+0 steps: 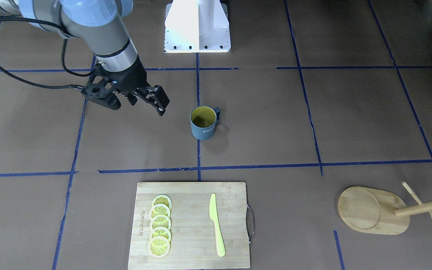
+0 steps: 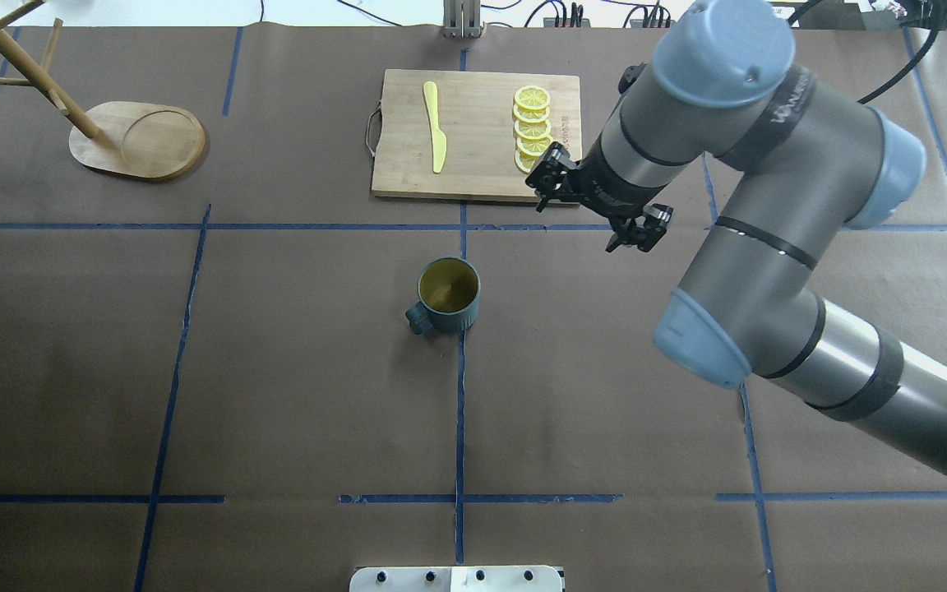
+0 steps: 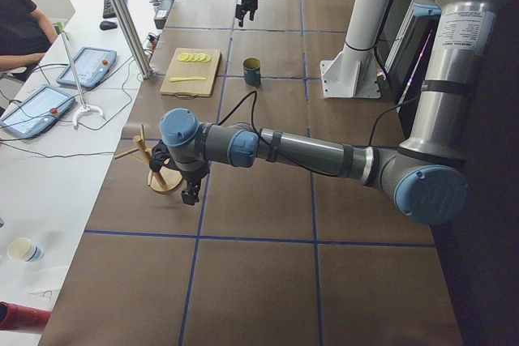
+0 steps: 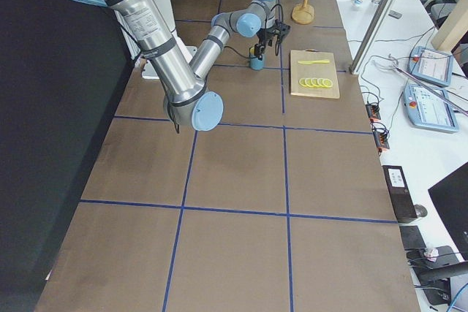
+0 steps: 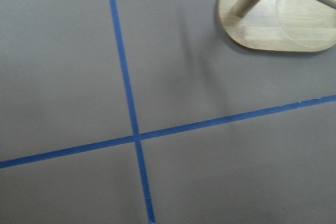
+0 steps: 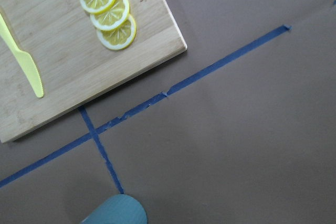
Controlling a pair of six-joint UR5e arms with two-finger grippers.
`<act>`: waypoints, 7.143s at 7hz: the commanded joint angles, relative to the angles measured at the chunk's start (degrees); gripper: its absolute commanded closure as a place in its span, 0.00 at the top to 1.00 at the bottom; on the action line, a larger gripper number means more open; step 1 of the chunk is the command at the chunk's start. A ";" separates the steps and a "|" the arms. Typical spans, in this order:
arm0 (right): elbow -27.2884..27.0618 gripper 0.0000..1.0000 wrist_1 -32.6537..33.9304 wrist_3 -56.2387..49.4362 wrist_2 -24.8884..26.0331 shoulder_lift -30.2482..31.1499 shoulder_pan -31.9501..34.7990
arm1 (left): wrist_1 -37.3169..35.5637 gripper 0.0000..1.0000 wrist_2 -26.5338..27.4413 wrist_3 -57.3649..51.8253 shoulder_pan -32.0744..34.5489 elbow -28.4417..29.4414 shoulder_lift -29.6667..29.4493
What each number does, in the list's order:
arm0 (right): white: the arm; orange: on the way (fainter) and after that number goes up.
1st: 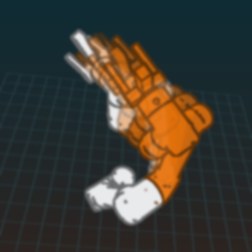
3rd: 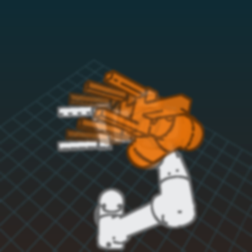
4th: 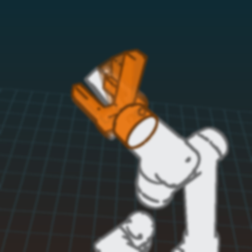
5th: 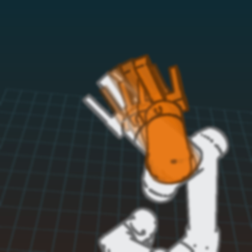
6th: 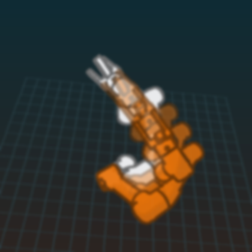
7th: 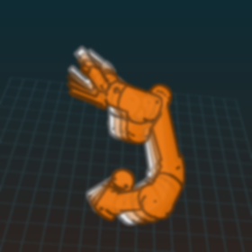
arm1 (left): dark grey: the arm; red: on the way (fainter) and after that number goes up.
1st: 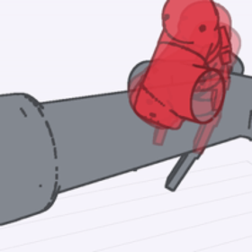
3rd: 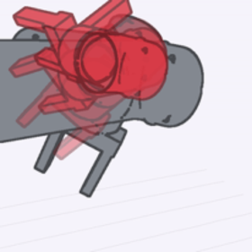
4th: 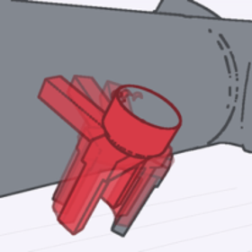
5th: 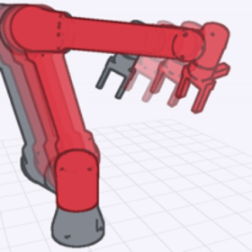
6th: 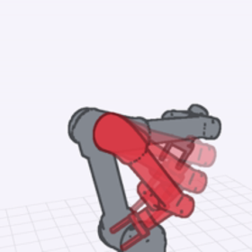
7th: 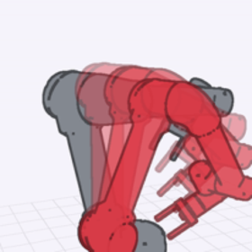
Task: Hang cup on storage rack
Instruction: 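Open the right gripper and withdraw it while the left arm reaches toward the mug, then grasp the blue mug's rim with the left gripper, then lift the mug with the left gripper and carry it toward the wooden rack, then tilt the mug with the left gripper, aligning its handle with a rack peg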
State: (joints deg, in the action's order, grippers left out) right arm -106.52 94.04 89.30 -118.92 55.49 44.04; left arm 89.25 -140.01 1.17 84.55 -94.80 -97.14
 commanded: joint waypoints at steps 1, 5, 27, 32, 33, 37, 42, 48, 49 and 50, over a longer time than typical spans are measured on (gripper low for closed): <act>-0.88 1.00 0.00 -7.96 -3.94 3.99 4.90 | 0.04 1.00 4.63 18.49 -11.27 -16.73 6.32; -0.79 1.00 -0.09 -25.86 -5.52 9.17 11.14 | 5.93 1.00 19.68 30.92 -35.37 -19.05 -8.00; 12.66 1.00 -0.35 -92.29 -13.62 27.56 41.30 | 42.93 0.00 23.67 50.47 -42.32 3.22 -24.33; 12.48 1.00 -0.62 -91.77 -13.96 31.25 45.41 | 55.21 0.00 23.56 85.72 -36.39 4.79 -20.04; 12.65 1.00 -0.62 -91.50 -18.58 33.60 46.91 | 60.63 0.00 23.56 90.20 -35.78 6.63 -18.98; 10.12 1.00 -0.79 -84.41 -23.55 34.25 49.83 | 81.94 0.00 33.04 117.77 -33.24 17.62 -20.36; 8.53 1.00 -0.97 -83.23 -23.46 33.89 49.83 | 100.34 0.00 44.98 144.52 -28.65 25.26 -22.93; 8.00 1.00 -0.97 -83.50 -23.29 33.80 49.83 | 127.83 0.00 67.12 154.05 -35.68 35.56 -22.74; 8.00 1.00 -0.97 -83.50 -23.20 33.72 49.74 | 127.84 0.00 69.59 154.05 -35.59 36.78 -23.01; 8.00 1.00 -0.97 -83.50 -23.20 33.63 49.74 | 127.84 0.00 70.66 153.88 -35.16 39.06 -23.01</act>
State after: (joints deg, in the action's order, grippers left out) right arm -98.53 93.08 5.80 -142.15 89.20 93.80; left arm 216.85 -71.29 155.16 49.14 -57.92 -120.00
